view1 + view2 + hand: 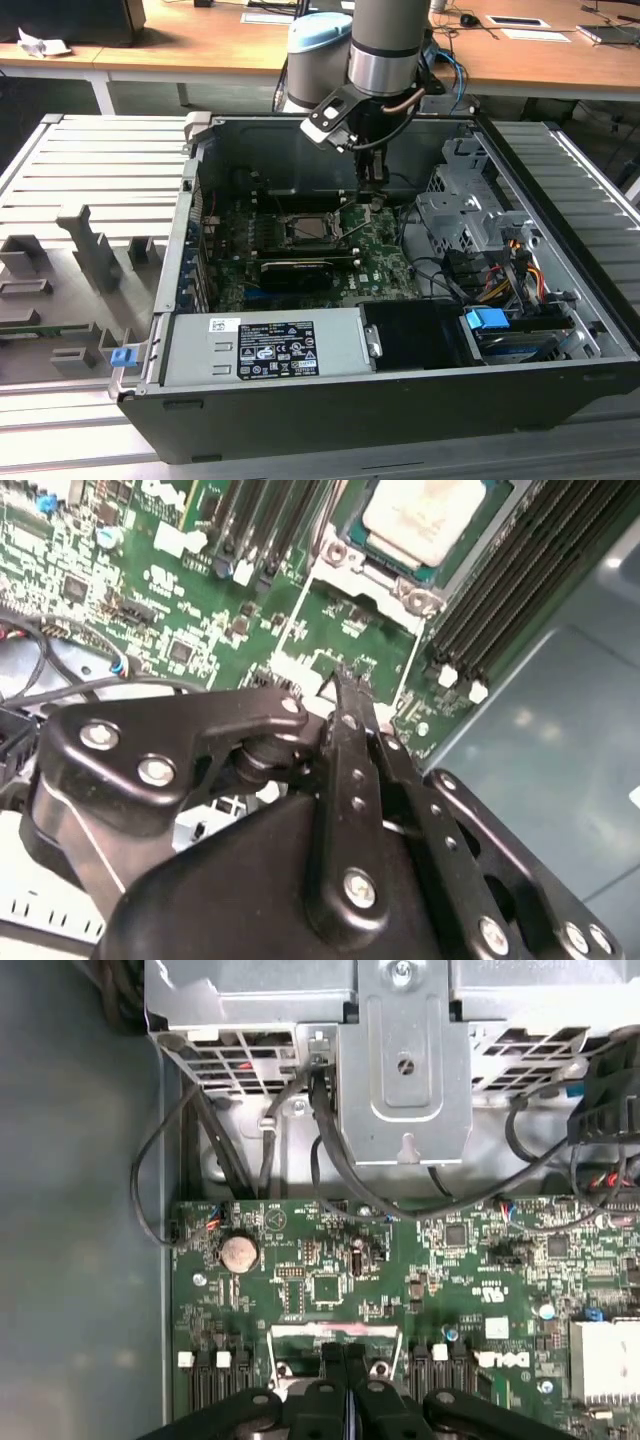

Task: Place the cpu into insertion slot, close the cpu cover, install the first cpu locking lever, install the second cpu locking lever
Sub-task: 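Close the cpu cover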

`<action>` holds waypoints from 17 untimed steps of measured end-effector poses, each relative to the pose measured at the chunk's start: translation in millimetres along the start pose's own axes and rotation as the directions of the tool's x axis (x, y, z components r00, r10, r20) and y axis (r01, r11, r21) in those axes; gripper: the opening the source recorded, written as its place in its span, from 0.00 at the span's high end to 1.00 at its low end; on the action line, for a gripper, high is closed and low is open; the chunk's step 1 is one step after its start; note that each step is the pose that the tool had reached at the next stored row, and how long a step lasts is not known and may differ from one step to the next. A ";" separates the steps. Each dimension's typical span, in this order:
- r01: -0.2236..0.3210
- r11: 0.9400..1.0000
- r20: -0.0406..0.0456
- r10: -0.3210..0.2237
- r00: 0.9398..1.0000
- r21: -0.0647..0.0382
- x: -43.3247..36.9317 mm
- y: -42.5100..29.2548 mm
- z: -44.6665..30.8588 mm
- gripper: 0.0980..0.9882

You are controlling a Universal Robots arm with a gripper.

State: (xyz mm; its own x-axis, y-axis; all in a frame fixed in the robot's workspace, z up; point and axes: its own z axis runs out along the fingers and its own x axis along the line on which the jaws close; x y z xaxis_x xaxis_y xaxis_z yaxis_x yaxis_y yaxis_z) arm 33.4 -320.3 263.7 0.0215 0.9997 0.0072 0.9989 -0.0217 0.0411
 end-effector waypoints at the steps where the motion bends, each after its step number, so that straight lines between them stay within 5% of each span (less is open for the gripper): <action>1: 0.000 1.000 0.000 0.000 1.000 0.000 0.0 0.2 0.5 0.99; 9: 0.021 1.000 -0.001 -0.021 1.000 0.002 1.5 18.7 6.1 0.99; 17: 0.022 1.000 -0.001 -0.022 1.000 0.004 2.7 25.1 9.0 0.99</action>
State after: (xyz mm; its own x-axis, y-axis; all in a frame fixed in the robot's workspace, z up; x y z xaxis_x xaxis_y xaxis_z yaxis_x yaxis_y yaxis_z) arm 58.8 -318.0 255.7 -0.0006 1.0000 0.0077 0.9993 0.0003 0.0368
